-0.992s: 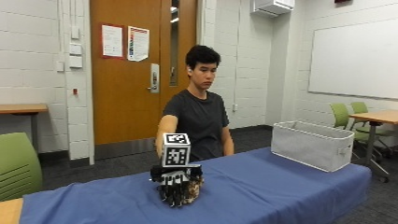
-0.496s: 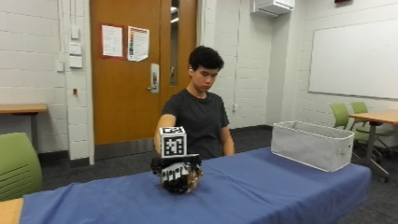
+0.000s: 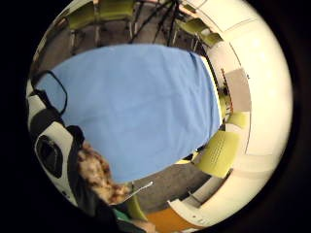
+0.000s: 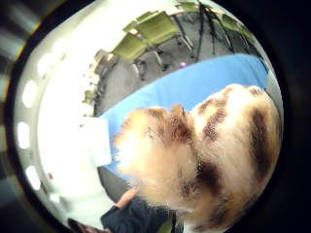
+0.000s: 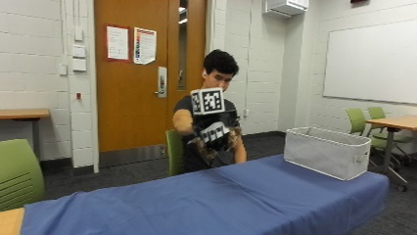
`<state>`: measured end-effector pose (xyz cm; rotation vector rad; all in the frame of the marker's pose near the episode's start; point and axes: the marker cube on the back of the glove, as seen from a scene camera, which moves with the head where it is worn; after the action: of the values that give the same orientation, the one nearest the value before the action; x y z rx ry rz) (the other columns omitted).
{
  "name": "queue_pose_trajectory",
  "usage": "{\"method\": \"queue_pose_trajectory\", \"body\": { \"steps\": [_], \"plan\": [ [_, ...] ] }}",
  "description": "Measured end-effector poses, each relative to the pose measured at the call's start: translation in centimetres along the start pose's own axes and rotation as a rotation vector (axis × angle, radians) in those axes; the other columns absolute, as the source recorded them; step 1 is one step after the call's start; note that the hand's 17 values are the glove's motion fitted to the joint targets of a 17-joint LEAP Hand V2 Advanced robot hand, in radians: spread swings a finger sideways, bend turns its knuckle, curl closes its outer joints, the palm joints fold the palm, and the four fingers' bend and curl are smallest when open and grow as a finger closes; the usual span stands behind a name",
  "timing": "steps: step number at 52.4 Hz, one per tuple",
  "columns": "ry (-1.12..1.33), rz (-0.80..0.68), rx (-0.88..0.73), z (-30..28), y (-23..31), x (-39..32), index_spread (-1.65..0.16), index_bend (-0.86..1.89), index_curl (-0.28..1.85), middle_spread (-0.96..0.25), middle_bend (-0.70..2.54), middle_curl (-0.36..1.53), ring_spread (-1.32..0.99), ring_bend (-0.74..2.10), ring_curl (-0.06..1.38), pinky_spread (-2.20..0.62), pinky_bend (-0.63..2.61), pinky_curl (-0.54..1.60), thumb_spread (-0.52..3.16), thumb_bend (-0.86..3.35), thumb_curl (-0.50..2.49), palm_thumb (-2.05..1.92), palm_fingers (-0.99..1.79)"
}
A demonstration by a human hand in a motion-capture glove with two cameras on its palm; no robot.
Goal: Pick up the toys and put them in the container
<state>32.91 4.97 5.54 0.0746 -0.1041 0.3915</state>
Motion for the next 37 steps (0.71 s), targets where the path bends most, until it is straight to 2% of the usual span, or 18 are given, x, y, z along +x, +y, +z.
{"method": "queue_pose_trajectory", "body": {
  "steps": [8, 20, 27, 33, 37],
  "plan": [
    [-0.020, -0.144, 0.147, -6.1, -1.6, -8.9, -0.27, 0.58, 0.66, -0.34, 0.93, 0.71, -0.42, 1.16, 0.59, -0.47, 0.80, 0.39, 0.68, 0.18, 0.79, 0.60, 1.24],
    [-0.030, -0.398, 0.225, -11.9, -0.4, -25.9, -0.25, 0.64, 0.72, -0.33, 0.97, 0.73, -0.41, 1.20, 0.60, -0.48, 0.84, 0.41, 0.60, 0.18, 0.89, 0.57, 1.21],
    [-0.085, -0.546, 0.215, -12.9, 1.9, -36.5, -0.25, 0.65, 0.74, -0.32, 0.98, 0.74, -0.41, 1.21, 0.61, -0.48, 0.85, 0.41, 0.57, 0.18, 0.95, 0.56, 1.19],
    [-0.138, -0.857, 0.183, -12.3, 5.7, -46.8, -0.25, 0.64, 0.76, -0.32, 0.99, 0.74, -0.40, 1.22, 0.61, -0.47, 0.85, 0.41, 0.56, 0.18, 0.99, 0.55, 1.18],
    [-0.106, -0.889, 0.177, -11.0, 7.2, -52.5, -0.25, 0.63, 0.77, -0.32, 0.99, 0.74, -0.40, 1.23, 0.61, -0.48, 0.86, 0.41, 0.55, 0.19, 1.03, 0.54, 1.16]
  ]
}}
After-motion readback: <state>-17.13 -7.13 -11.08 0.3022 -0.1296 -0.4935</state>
